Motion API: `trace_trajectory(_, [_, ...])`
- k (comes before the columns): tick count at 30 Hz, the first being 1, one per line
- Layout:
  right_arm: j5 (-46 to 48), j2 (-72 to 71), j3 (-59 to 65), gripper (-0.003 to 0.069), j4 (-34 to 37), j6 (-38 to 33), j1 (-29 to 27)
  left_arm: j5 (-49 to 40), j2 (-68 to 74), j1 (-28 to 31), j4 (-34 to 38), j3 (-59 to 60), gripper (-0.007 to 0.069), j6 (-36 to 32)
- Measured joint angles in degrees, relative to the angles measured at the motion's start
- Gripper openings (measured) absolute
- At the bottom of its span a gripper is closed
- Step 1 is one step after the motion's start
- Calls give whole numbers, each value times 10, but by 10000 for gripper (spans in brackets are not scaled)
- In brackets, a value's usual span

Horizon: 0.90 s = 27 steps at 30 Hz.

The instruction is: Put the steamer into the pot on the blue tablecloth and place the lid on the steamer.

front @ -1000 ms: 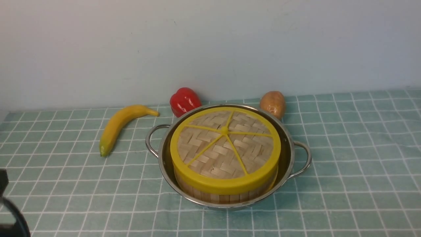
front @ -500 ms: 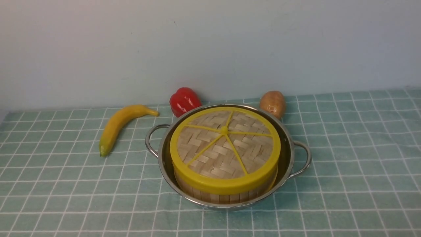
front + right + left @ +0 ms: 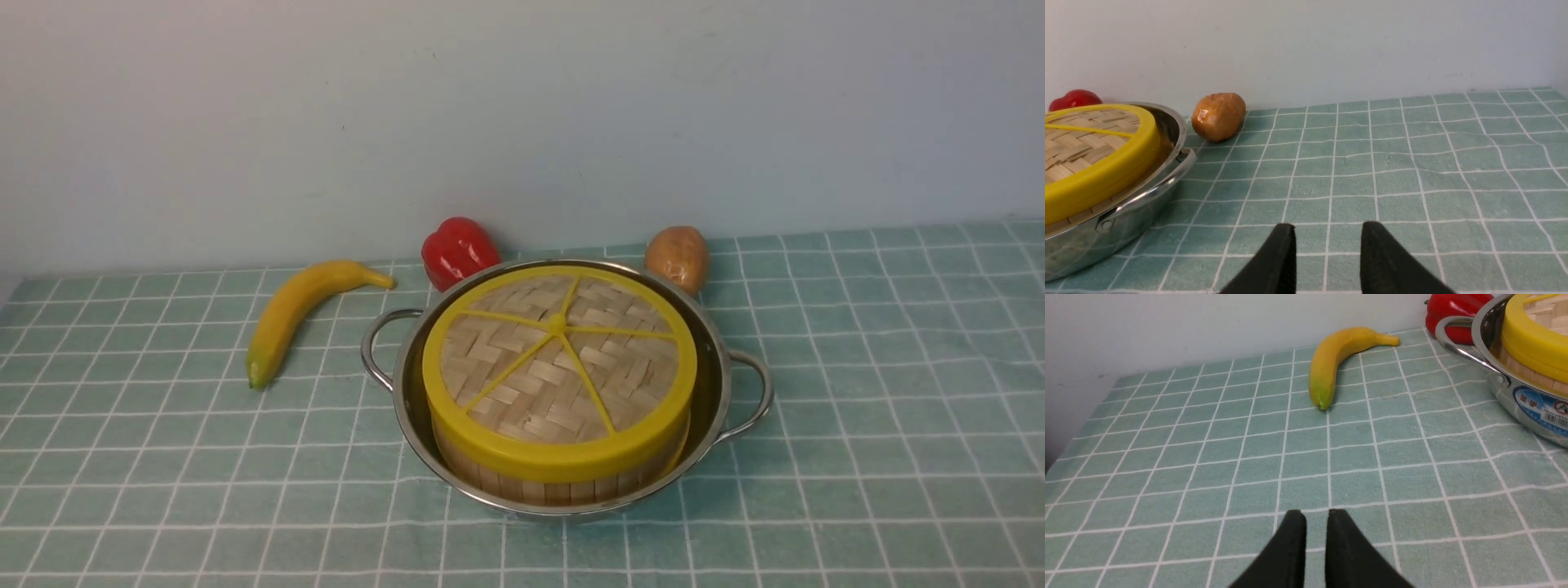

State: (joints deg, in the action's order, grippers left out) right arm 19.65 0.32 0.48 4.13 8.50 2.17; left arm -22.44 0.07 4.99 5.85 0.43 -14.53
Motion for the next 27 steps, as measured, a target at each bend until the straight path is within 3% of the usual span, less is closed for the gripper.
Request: trace_trajectory(27, [0, 0, 0, 243, 0, 0, 0, 0, 0, 0, 0, 0, 132, 0])
